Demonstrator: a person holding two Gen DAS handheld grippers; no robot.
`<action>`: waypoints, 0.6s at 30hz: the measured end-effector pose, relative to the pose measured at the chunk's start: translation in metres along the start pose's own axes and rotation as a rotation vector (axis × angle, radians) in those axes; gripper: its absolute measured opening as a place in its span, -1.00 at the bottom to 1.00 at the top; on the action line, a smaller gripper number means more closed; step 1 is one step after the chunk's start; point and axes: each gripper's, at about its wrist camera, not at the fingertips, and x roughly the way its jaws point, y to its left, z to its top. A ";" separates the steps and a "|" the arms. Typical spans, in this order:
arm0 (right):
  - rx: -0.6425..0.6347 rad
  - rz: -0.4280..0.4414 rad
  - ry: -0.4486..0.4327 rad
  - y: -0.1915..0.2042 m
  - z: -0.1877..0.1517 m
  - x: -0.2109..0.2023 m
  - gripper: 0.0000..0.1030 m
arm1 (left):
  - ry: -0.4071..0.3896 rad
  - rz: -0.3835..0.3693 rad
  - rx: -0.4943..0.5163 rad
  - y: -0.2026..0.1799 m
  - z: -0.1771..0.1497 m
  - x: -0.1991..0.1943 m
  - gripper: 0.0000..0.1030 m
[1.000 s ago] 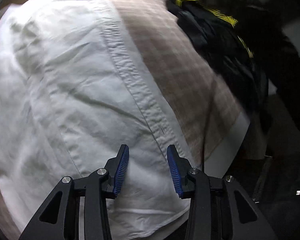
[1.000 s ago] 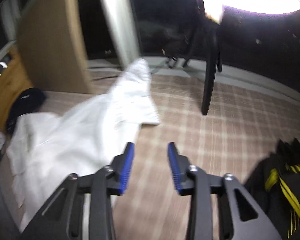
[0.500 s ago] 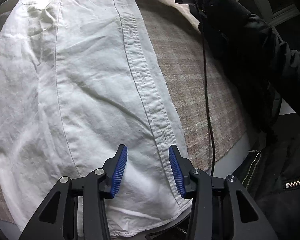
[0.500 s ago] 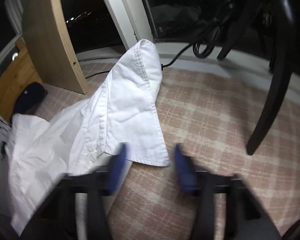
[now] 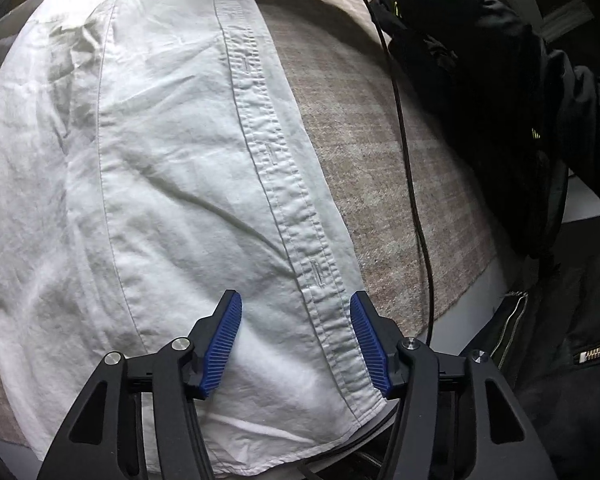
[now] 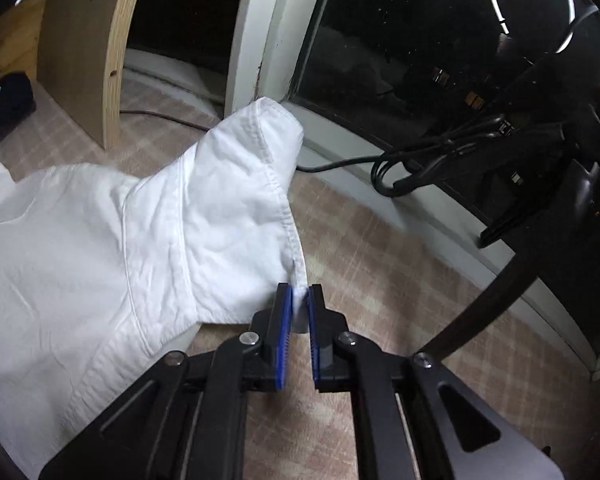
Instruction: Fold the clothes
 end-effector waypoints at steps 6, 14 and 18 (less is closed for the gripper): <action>0.098 0.095 -0.111 -0.013 -0.018 -0.085 -0.21 | 0.006 0.021 -0.034 0.003 -0.013 -0.008 0.04; 0.279 0.482 -0.041 -0.005 -0.120 -0.184 0.13 | -0.035 0.078 -0.076 0.015 -0.065 -0.048 0.04; 0.362 0.542 0.055 0.027 -0.198 -0.211 0.13 | -0.044 0.095 0.075 -0.023 -0.073 -0.041 0.05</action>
